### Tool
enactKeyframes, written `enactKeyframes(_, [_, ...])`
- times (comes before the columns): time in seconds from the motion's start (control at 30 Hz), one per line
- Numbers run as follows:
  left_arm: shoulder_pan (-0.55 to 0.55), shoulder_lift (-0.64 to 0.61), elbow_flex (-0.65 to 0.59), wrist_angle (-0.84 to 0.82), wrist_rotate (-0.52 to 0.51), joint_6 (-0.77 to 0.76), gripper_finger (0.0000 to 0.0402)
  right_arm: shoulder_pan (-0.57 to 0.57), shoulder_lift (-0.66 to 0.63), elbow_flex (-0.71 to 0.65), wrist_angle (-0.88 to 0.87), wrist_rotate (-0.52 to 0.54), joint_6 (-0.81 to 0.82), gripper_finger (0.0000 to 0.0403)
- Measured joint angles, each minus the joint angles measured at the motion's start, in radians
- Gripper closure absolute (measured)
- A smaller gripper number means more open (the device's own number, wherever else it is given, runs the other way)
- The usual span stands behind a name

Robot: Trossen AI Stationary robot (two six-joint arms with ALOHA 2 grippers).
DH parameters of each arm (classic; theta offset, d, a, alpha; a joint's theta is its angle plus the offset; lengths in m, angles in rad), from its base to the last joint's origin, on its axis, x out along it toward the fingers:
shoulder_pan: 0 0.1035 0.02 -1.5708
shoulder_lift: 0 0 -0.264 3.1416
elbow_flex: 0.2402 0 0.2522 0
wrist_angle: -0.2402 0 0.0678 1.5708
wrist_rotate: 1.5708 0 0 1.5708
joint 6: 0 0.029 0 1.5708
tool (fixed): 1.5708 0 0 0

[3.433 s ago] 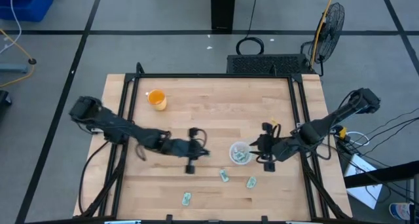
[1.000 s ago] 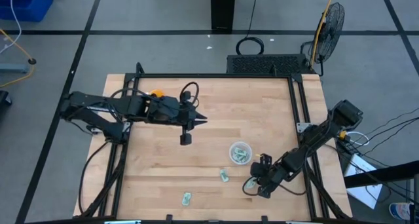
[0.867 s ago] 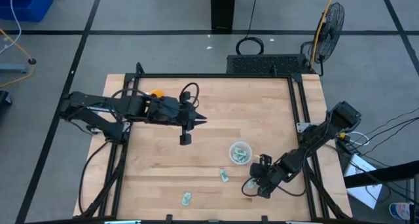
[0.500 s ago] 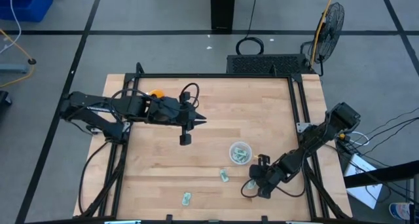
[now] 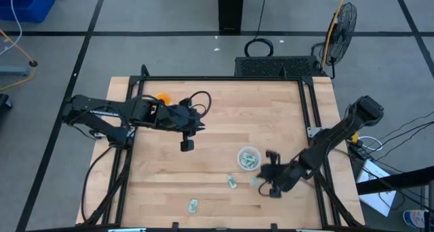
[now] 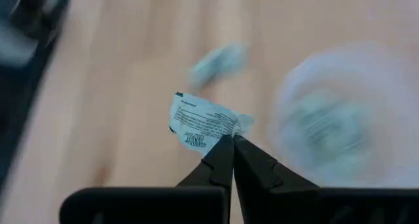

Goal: Pick and place Stevia / Truvia into bins
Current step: Put the stevia packet into the transparent container

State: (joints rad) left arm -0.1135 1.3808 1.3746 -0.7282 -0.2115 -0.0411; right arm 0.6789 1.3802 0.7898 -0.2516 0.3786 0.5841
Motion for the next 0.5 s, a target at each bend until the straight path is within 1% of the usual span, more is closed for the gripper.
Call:
enactKeyframes(0.07, [0.0, 0.0, 0.0, -0.024, 0.0, -0.02, 0.0344, -0.037, -0.042, 0.0, -0.015, 0.105, -0.071, 0.0401])
enactKeyframes(0.13, [0.0, 0.0, 0.0, -0.039, 0.0, -0.037, 0.0344, -0.083, -0.068, 0.0, -0.03, 0.18, -0.155, 0.0402])
enactKeyframes(0.2, [0.0, 0.0, 0.0, -0.043, 0.0, -0.053, 0.0344, -0.135, -0.085, 0.0, -0.042, 0.221, -0.225, 0.0402])
enactKeyframes(0.23, [0.0, 0.0, 0.0, -0.047, 0.0, -0.062, 0.0344, -0.166, -0.087, 0.001, -0.046, 0.218, -0.255, 0.0402])
enactKeyframes(0.27, [0.0, 0.0, 0.0, -0.051, 0.0, -0.073, 0.0344, -0.196, -0.086, 0.002, -0.056, 0.199, -0.277, 0.0402])
enactKeyframes(0.4, [-0.006, 0.0, 0.0, -0.082, 0.001, -0.103, 0.0344, -0.298, -0.058, 0.001, -0.107, 0.06, -0.296, 0.0402])
enactKeyframes(0.5, [-0.016, 0.0, -0.001, -0.09, 0.0, -0.128, 0.0344, -0.335, -0.039, 0.001, -0.116, -0.039, -0.317, 0.0402])
